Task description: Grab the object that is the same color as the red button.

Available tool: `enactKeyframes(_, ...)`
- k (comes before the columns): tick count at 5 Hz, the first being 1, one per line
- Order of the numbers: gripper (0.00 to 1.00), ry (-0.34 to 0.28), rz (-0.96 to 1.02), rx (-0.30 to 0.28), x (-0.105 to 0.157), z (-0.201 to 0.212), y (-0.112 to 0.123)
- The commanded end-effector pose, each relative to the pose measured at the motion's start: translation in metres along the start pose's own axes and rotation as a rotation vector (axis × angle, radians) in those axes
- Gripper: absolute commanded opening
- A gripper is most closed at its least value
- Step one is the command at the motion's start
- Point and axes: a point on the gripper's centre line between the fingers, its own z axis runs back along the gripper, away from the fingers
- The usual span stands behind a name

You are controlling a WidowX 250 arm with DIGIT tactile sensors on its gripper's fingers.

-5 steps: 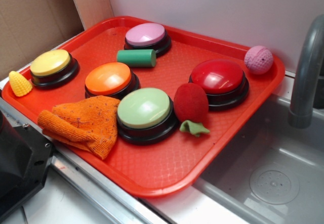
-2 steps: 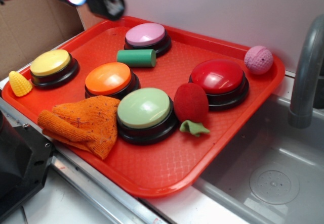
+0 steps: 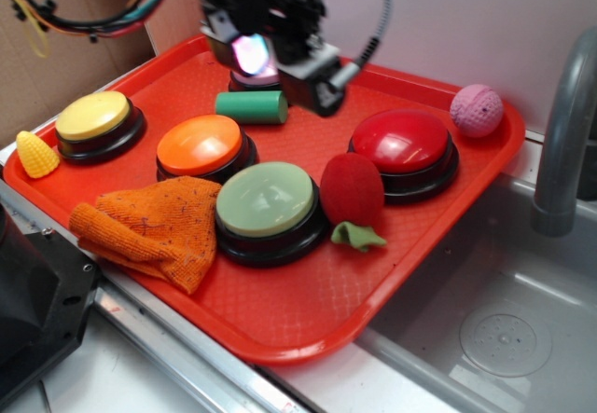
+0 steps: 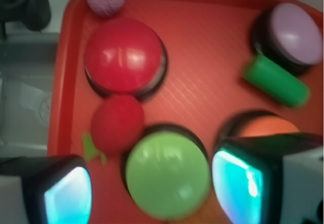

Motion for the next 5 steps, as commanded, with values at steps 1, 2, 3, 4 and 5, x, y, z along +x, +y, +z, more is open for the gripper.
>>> enactKeyframes(1,1.0,0.024,-0.02,0.046,0.019,-0.038,-0.016)
enactKeyframes(2,1.0,0.038,-0.021,0.068,0.019,-0.05,-0.015)
enactKeyframes(3,1.0,0.059,-0.037,0.076,0.019,-0.067,-0.015)
enactKeyframes(4,1.0,0.065,-0.065,0.079,0.019,-0.076,-0.018)
enactKeyframes(5,1.0,0.074,-0.081,0.063,0.019,-0.084,-0.022)
